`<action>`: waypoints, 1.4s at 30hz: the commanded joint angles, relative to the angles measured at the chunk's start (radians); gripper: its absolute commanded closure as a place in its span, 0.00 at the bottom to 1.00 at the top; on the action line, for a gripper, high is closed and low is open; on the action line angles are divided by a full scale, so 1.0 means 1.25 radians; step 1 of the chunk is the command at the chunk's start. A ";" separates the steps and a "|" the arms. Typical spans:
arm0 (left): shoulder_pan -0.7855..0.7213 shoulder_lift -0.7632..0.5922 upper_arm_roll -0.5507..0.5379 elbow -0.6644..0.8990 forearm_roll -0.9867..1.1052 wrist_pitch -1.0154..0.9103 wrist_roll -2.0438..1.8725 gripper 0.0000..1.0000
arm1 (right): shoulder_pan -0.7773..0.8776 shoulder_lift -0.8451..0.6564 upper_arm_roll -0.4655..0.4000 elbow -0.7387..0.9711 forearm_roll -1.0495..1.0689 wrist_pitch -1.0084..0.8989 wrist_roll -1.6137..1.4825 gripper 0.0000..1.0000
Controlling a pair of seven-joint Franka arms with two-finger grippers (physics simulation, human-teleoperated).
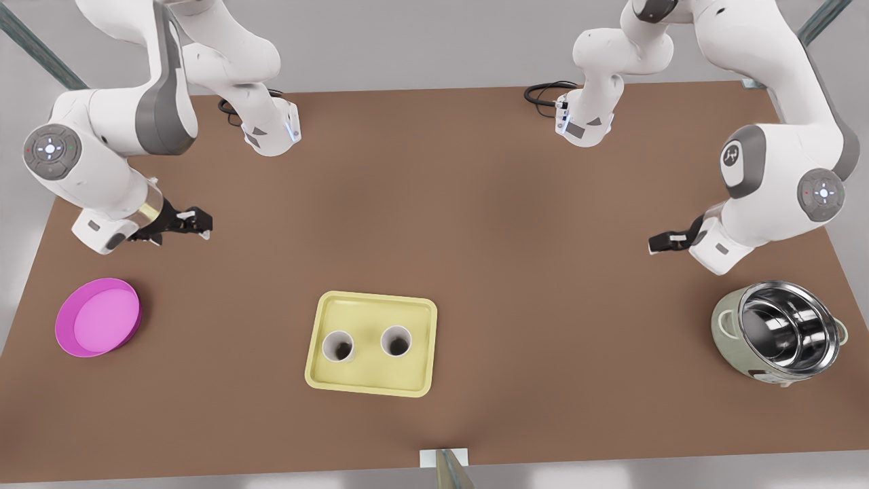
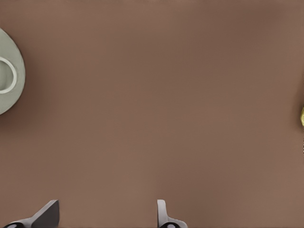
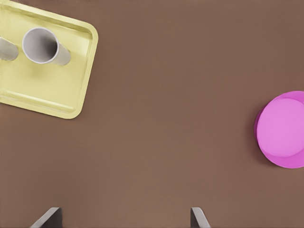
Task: Use the left arm to pick up the white IKEA cup from the tray and place it on the middle-left position; use the right arm to pick up the white IKEA cup from the tray and place it on the middle-right position
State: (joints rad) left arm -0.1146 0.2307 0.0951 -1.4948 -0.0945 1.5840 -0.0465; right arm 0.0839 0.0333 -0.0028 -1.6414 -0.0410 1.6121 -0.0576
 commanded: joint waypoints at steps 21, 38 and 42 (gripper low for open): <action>-0.040 0.036 0.000 0.007 0.006 0.108 0.059 0.00 | 0.146 0.372 0.039 0.060 0.002 0.475 0.161 0.00; -0.045 0.046 0.000 0.007 0.006 0.116 0.057 0.00 | 0.177 0.588 0.010 0.191 -0.002 0.547 0.277 0.00; -0.045 0.049 0.000 0.007 0.006 0.116 0.057 0.00 | 0.177 0.631 0.011 0.189 -0.002 0.581 0.277 0.00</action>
State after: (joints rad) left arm -0.1703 0.2918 0.0950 -1.4873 -0.0882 1.7286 0.0194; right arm 0.3052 0.8130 0.0103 -1.4051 -0.0433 2.2961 0.1939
